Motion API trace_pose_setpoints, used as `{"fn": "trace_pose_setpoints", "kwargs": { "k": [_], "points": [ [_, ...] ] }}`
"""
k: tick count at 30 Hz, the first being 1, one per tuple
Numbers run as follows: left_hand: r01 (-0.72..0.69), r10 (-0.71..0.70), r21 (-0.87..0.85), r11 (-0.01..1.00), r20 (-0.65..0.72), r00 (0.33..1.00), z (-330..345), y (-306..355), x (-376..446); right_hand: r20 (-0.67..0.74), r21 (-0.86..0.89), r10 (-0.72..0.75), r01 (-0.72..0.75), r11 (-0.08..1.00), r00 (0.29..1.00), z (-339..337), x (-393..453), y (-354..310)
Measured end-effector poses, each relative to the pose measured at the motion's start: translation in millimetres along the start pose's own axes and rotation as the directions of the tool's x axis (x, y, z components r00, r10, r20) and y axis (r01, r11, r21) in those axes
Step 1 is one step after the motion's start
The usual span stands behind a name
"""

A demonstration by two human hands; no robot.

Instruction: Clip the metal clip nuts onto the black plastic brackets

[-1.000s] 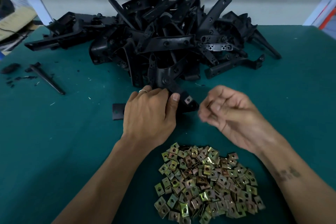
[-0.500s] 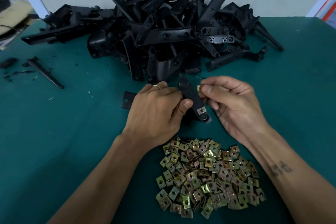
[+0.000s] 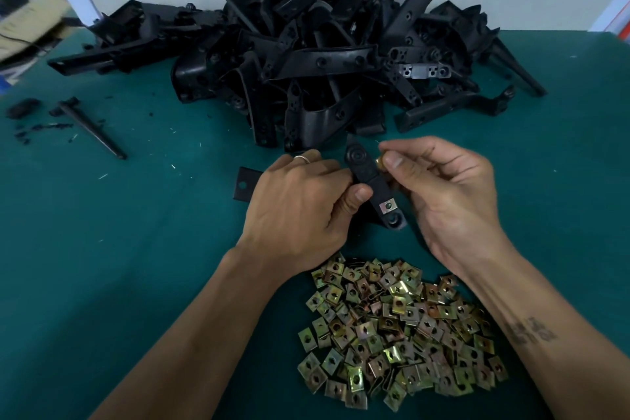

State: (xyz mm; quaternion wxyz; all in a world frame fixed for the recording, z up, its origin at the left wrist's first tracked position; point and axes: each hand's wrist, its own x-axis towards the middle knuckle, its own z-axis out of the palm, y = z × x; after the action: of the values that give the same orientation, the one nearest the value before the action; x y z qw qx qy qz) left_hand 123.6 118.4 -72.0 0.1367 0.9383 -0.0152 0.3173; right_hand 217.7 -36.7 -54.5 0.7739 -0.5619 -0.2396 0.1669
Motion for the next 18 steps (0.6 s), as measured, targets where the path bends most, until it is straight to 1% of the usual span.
{"fn": "trace_pose_setpoints", "kwargs": {
  "k": [5, 13, 18],
  "points": [
    [-0.009, 0.008, -0.011, 1.000, -0.019, 1.000, 0.9, 0.0, 0.1, -0.013, -0.068, -0.040, 0.039, 0.997, 0.999, 2.2, -1.5, 2.4],
    [0.013, -0.013, -0.020, 1.000, -0.002, 1.000, -0.1, -0.2, -0.1, -0.049, -0.069, -0.069, 0.065, 0.996, 0.996, 3.3, -3.8, 3.6],
    [0.038, -0.038, -0.003, 0.999, 0.015, 0.999, -0.7, -0.3, -0.2, -0.035, -0.106, -0.071, 0.067, 0.992, 0.997, 7.6, -7.2, 7.4]
  ]
}}
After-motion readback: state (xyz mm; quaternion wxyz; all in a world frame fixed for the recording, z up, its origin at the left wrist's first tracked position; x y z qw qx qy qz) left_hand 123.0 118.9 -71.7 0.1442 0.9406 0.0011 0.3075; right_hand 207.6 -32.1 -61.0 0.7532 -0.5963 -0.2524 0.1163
